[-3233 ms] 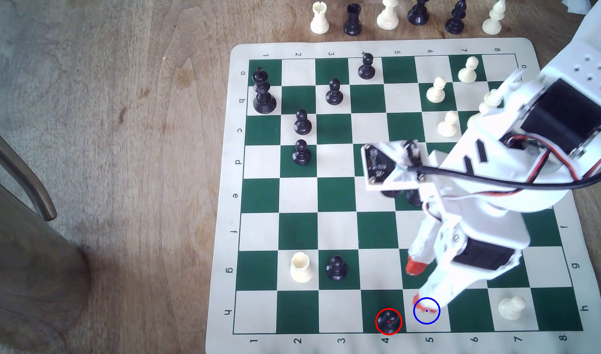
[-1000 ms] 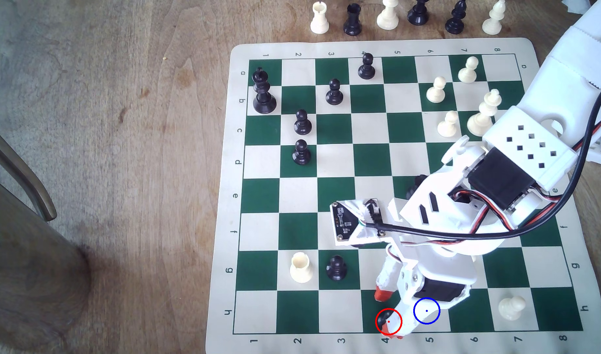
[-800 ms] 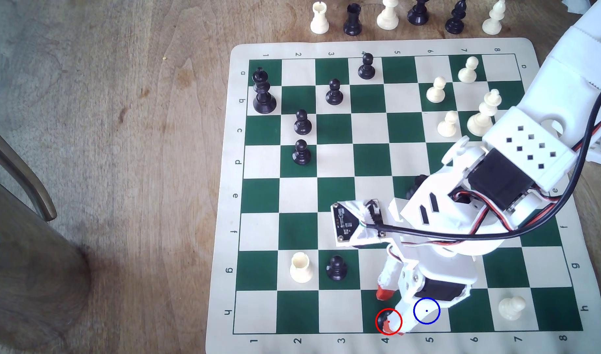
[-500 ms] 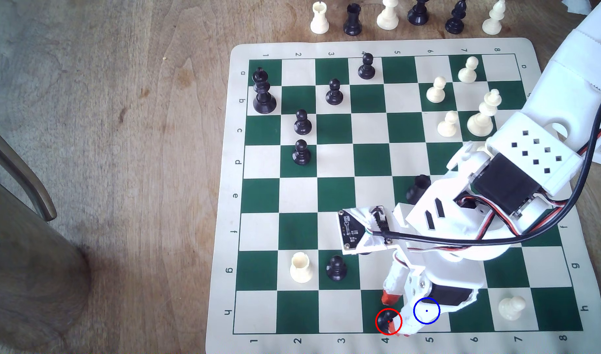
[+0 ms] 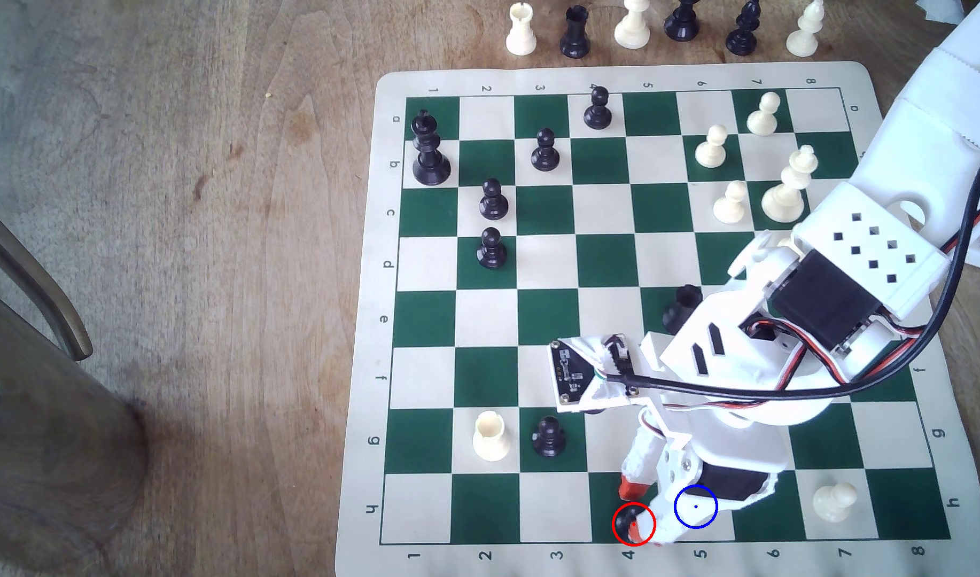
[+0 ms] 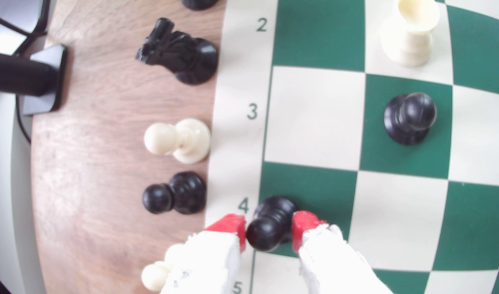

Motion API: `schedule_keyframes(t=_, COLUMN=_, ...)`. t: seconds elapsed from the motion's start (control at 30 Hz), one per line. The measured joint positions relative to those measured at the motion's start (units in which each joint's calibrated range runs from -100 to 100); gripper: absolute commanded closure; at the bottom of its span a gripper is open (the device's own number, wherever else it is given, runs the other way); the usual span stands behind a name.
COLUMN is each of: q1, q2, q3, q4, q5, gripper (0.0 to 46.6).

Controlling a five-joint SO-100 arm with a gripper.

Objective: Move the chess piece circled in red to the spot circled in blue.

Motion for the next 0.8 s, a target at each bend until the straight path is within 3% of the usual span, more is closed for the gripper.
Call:
schedule_keyframes(t=0.13, q1=0.0, q2=0.0, q3=0.0, q4=0.0, q5=0.0, gripper=44.6)
schedule_keyframes(t=0.47, q1=0.0, q2=-0.3, q3=0.0, q4=0.0, q5=0.6, gripper=44.8)
schedule_keyframes(t=0.8, q1=1.8, q2=-8.7, q3=-4.6, q4=9.3, q5=1.0, gripper=44.7)
